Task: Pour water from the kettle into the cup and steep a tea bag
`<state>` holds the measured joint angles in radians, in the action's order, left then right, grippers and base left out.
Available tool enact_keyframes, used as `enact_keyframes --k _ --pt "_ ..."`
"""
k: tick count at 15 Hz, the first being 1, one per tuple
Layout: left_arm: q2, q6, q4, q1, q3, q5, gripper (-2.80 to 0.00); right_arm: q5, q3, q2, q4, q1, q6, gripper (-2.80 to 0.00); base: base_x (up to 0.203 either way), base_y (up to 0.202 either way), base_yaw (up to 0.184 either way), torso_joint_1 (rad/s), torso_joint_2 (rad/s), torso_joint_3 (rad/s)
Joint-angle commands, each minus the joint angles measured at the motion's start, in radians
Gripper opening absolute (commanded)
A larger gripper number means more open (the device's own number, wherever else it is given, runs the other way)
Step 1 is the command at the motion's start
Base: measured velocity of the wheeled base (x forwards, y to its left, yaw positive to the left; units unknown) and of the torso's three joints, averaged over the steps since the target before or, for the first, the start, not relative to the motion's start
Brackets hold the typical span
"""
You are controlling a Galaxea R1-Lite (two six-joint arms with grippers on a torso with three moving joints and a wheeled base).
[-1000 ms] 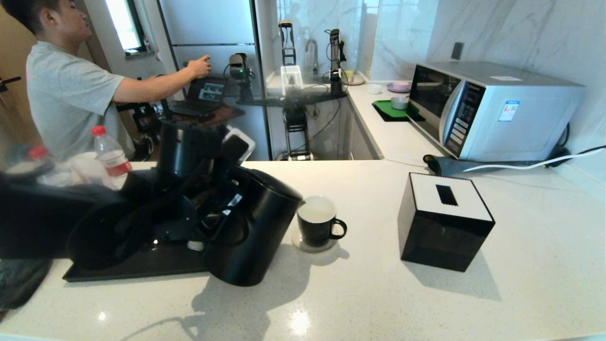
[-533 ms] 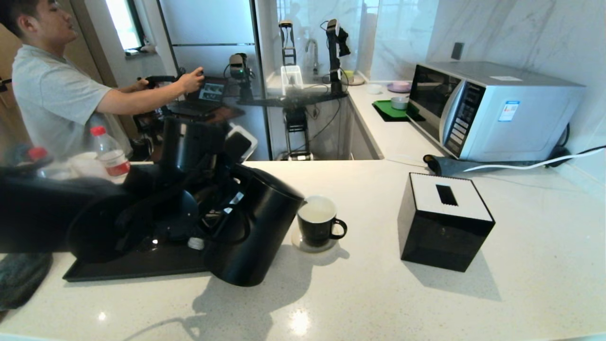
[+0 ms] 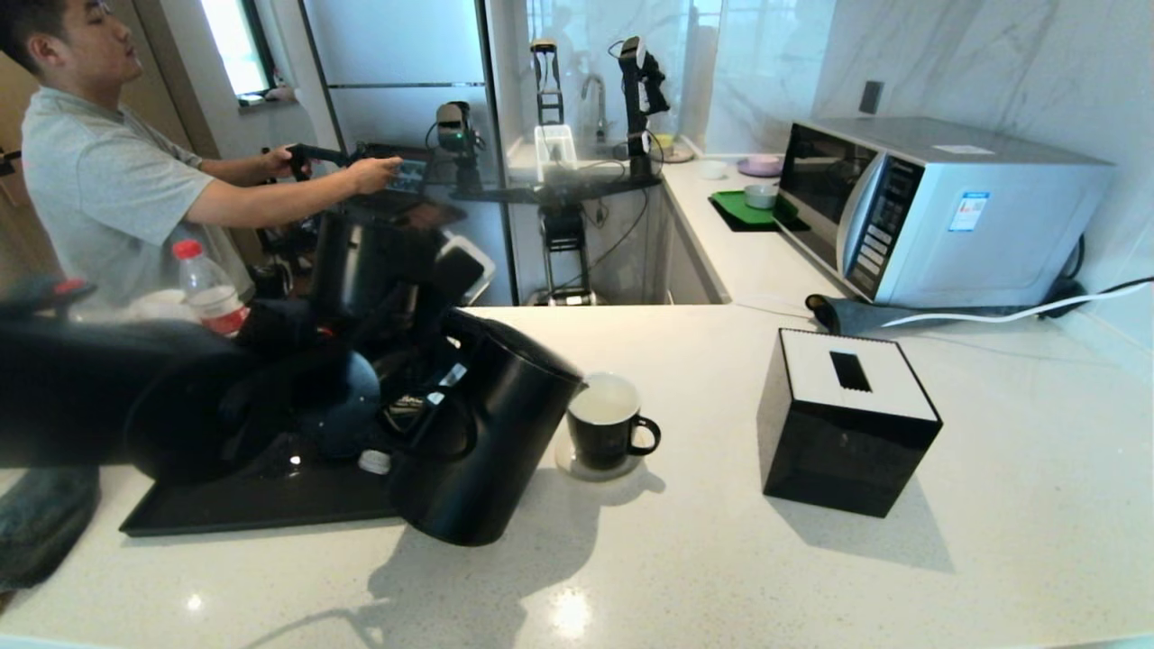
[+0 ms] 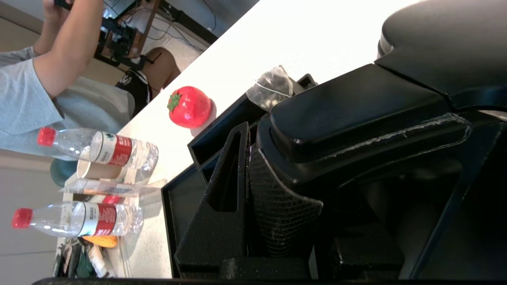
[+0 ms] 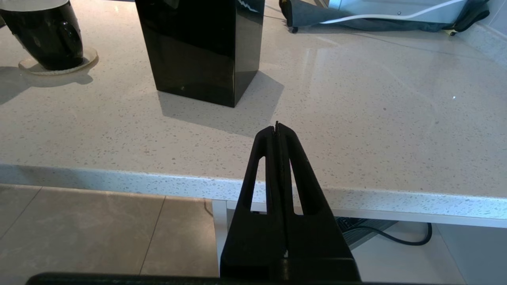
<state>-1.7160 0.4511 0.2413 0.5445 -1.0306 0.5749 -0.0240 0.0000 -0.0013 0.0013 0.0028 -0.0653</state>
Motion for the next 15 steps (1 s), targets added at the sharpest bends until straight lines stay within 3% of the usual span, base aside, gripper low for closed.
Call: enact_keyframes --k 1,15 --pt "-0.001 0.002 -0.016 0.0 -0.011 0.003 -2.8 -0.001 0.0 0.001 0.0 0.0 -0.001 -2.8 0.0 0.0 0.0 0.0 0.0 0.0" --pt "0.015 0.0 -0.123 0.0 -0.052 0.003 -2.8 -0.001 0.0 0.001 0.0 0.0 -0.001 -2.8 0.0 0.0 0.0 0.0 0.0 0.0"
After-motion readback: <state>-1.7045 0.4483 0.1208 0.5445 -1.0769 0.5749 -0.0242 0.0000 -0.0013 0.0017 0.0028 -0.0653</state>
